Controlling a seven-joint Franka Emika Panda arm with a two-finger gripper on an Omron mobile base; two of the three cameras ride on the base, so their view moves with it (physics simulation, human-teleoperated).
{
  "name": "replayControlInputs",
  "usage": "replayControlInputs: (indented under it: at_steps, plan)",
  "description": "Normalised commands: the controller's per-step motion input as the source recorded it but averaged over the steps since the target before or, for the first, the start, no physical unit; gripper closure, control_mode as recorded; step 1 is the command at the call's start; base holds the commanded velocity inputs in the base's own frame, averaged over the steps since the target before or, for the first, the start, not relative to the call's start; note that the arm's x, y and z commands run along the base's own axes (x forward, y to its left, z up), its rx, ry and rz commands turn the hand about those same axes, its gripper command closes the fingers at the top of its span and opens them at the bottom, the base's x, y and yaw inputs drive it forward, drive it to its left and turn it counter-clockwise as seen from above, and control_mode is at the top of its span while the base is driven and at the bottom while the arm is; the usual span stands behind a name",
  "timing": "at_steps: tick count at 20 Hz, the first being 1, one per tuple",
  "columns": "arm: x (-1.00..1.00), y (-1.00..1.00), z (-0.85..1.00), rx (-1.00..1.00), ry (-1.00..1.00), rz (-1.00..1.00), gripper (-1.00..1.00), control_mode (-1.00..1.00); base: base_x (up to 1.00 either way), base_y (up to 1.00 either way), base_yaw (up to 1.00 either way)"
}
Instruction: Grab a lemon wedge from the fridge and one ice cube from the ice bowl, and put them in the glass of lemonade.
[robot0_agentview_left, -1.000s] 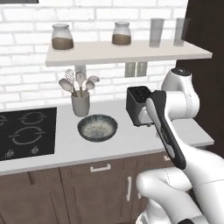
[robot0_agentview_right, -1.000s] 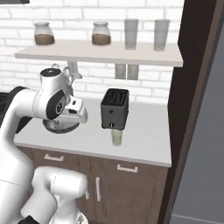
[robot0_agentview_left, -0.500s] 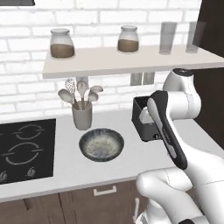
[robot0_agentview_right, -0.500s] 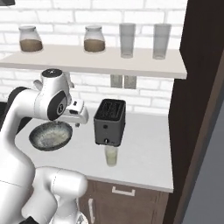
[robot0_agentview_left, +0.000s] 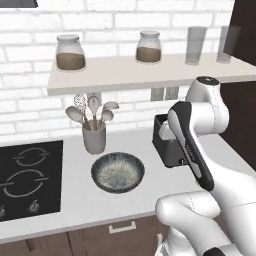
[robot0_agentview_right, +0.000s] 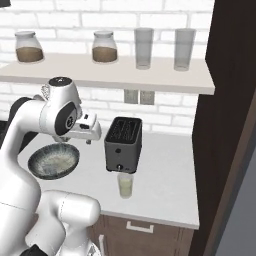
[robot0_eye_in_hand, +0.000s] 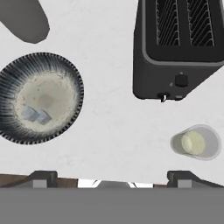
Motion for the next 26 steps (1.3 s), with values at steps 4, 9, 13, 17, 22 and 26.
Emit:
replayControlInputs:
  at_steps: [4,9,13,17,22,26]
  plan:
    - [0.28,0.46,-0.22,0.00,0.00,0.00,-1.00,-1.00,0.00,0.00,0.00]
    - [0.36,0.63,-0.38,0.00,0.03,0.00,-1.00,-1.00,0.00,0.00,0.00]
    - [0.17,0.68,-0.41,0.00,0.08,0.00,-1.00,-1.00,0.00,0.00,0.00]
    - [0.01,0.40,-0.26,0.03,0.13,0.01,-1.00,-1.00,0.00,0.00,0.00]
    - [0.00,0.35,-0.26,0.04,0.09,0.03,-1.00,-1.00,0.00,0.00,0.00]
    - [0.00,0.35,-0.36,0.00,0.04,0.07,-1.00,-1.00,0.00,0.00,0.00]
